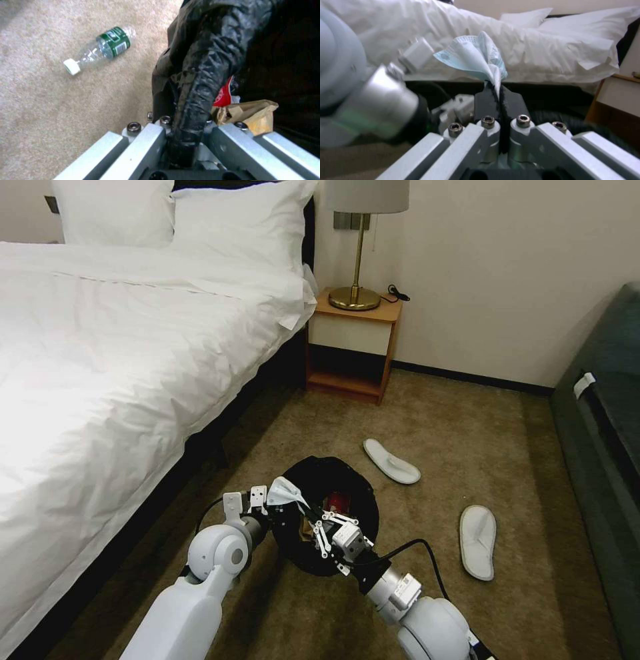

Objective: Pick up the trash bin, then pick up the garbage on the floor and place it into the trash bin.

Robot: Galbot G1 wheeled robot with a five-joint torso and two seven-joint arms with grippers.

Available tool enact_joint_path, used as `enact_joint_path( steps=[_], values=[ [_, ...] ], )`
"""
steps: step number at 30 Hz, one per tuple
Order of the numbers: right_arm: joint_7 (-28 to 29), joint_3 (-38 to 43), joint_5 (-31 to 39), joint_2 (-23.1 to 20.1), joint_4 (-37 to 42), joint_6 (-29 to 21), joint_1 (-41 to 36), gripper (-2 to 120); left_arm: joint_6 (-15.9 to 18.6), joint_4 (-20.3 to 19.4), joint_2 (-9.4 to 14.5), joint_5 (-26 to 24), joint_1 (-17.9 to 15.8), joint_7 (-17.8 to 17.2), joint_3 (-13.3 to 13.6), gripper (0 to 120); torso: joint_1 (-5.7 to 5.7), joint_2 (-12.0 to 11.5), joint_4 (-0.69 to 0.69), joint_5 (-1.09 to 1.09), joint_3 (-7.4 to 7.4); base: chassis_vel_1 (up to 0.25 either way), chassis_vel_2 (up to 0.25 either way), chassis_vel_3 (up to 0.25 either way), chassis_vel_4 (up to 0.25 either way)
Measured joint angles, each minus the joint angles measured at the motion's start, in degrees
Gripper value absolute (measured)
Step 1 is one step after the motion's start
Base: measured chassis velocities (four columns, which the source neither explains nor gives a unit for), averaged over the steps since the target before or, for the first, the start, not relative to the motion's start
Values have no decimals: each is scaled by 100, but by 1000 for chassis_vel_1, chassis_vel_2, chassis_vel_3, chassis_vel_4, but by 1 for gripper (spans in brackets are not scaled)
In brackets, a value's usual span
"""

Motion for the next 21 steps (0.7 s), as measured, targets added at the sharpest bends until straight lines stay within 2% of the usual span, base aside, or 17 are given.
enact_joint_path(
  steps=[21],
  values=[
    [-14,236,-64,86,-292,100,-25,0,-19,-101,108,-4,47,69,-227,0,0,0,0,-1,0,0,0,0,0]
  ],
)
